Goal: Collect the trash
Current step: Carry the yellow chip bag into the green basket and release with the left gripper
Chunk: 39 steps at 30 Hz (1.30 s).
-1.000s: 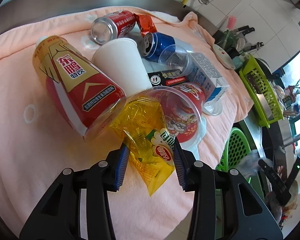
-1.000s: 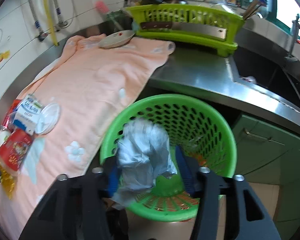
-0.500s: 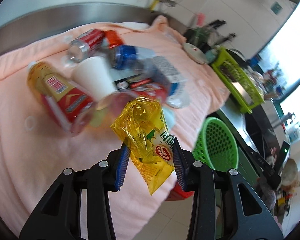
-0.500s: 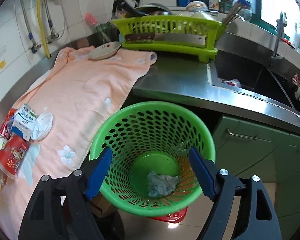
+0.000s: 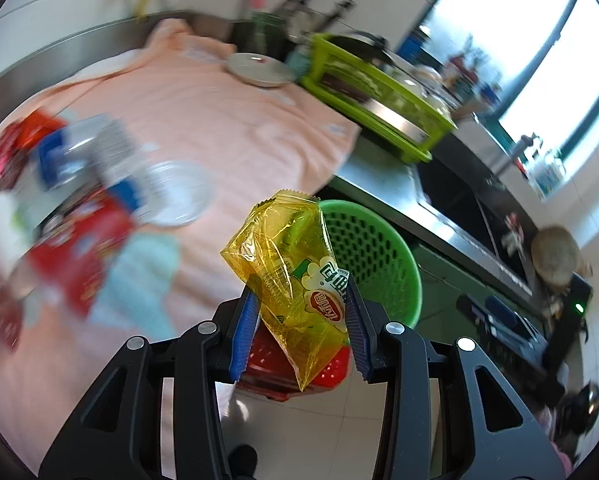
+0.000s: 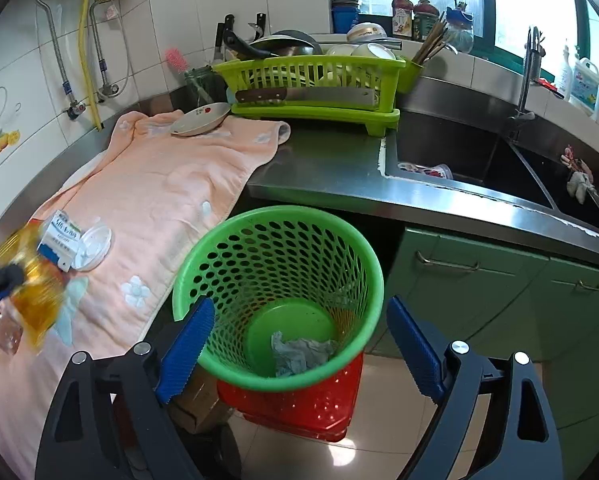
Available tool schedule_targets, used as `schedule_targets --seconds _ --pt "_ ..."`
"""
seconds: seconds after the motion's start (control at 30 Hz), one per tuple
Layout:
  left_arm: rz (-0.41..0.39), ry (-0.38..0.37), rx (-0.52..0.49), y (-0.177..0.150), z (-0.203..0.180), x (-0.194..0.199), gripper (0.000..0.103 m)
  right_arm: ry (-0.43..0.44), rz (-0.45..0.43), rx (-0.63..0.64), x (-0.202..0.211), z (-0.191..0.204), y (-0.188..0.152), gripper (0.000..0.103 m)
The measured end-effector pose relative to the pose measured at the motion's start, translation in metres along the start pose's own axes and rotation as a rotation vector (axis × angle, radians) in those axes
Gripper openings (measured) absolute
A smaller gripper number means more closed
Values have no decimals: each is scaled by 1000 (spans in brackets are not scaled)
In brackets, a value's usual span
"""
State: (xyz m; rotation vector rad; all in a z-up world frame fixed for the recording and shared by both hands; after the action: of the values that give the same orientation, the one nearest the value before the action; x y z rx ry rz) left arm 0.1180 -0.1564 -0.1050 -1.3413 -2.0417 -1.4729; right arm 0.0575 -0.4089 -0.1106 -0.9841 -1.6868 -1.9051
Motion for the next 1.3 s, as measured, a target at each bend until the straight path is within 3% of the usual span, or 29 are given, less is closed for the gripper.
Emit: schedule_targets --seconds 0.43,0.5,0.57,0.63,0.7,1.0,1.17,1.3 --pt "135 -37 -154 22 -81 -121 43 5 20 -3 16 -16 -25 85" --pt "145 -59 -168 23 -91 -134 48 7 29 3 15 -18 -27 85" --pt "153 -46 -171 23 -94 -142 61 4 34 2 14 -20 -27 85" --pt "151 -51 -176 25 -96 -145 64 1 34 3 14 -22 -27 85" --pt "146 -41 -174 26 -95 -145 68 0 35 2 14 -24 -27 85" --pt "79 -5 -133 34 -63 -99 68 41 22 18 12 -6 -18 85" --pt "24 72 -103 38 -25 -55 68 86 9 45 12 21 -12 85" --pt "-13 187 -34 39 18 -16 68 130 3 70 12 47 -9 85"
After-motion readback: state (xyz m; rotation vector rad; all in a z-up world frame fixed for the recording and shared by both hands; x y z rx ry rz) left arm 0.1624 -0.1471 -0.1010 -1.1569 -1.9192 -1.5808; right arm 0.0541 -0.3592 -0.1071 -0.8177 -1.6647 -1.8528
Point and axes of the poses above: each gripper's, at about its wrist camera, not at the fingertips, and x roughly against the way its jaws point, z to its left, y to its top, the point moved 6 cm from there along -x, roughly the way its jaws point, and after that the axes turned 3 degrees about -y, right-handed, at the moved point
